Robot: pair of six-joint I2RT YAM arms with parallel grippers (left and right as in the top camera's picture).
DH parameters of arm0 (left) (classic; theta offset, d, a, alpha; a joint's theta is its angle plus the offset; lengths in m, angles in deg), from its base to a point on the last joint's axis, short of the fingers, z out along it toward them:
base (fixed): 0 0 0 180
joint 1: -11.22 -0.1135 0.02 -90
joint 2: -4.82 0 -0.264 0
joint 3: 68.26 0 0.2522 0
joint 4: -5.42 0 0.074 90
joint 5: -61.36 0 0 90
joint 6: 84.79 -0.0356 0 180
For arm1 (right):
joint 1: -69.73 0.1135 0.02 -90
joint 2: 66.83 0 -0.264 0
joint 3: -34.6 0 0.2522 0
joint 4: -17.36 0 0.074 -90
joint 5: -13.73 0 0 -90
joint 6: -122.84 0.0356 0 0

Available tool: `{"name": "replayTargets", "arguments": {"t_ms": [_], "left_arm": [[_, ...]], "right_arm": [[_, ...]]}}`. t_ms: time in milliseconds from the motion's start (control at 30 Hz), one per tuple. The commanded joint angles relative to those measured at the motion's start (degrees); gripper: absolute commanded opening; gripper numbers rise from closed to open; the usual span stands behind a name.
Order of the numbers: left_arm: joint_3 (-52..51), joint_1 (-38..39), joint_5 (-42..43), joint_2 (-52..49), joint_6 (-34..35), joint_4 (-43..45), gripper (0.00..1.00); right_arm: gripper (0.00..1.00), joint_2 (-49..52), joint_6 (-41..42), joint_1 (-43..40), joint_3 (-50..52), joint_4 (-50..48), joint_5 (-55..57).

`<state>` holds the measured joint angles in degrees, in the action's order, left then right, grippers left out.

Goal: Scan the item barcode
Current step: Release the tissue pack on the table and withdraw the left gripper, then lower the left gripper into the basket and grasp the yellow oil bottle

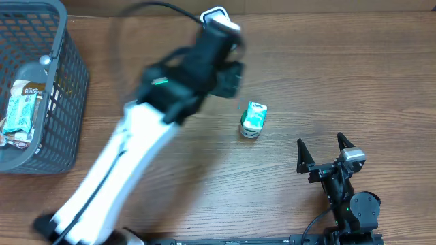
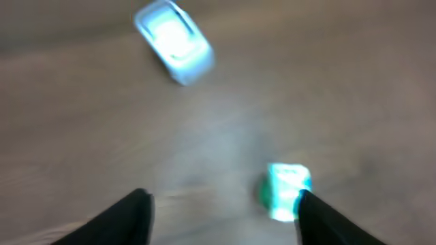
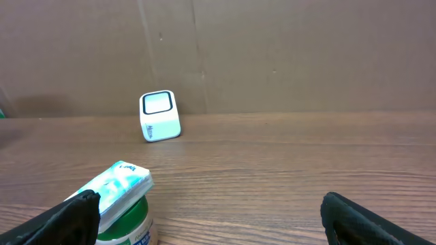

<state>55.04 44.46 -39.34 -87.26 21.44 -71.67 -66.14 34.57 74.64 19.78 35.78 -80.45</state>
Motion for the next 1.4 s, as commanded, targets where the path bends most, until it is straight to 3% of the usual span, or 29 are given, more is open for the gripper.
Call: {"name": "replayTargets", "arguments": {"t_ms": [0,267,300,333,400,667,900,1067,1367], "left_arm": [[1.3,-5.8,-6.5,6.6,-3.9,-0.9,0.58],[1.3,-24.4,-6.0,16.2,-4.7,-0.4,0.53],[1.3,-26.3,-6.0,16.8,-4.7,0.0,0.50],[1.3,-28.5,-6.0,17.4,-5.0,0.5,0.39],[1.3,-33.0,-5.9,18.2,-5.9,2.1,0.31],[1.3,-44.5,-4.1,17.5,-7.3,7.4,0.34],[7.4,-56.3,14.3,11.1,-6.7,6.3,0.38],[11.5,-63.1,20.4,3.6,-6.4,3.7,0.43],[11.5,-66.2,21.1,-6.2,-6.7,2.2,0.57]], "right_arm": [[1.00,-0.5,0.4,-0.2,0.6,-0.2,0.5],[1.00,-0.5,0.4,-0.2,0.6,-0.2,0.5],[1.00,-0.5,0.4,-0.2,0.6,-0.2,0.5],[1.00,-0.5,0.4,-0.2,0.6,-0.2,0.5],[1.00,-0.5,0.4,-0.2,0.6,-0.2,0.5],[1.00,-0.5,0.4,-0.2,0.6,-0.2,0.5],[1.00,-0.5,0.4,-0.2,0.6,-0.2,0.5],[1.00,-0.5,0.4,-0.2,0.6,-0.2,0.5],[1.00,-0.5,0.4,-0.2,0.6,-0.2,0.5]]}}
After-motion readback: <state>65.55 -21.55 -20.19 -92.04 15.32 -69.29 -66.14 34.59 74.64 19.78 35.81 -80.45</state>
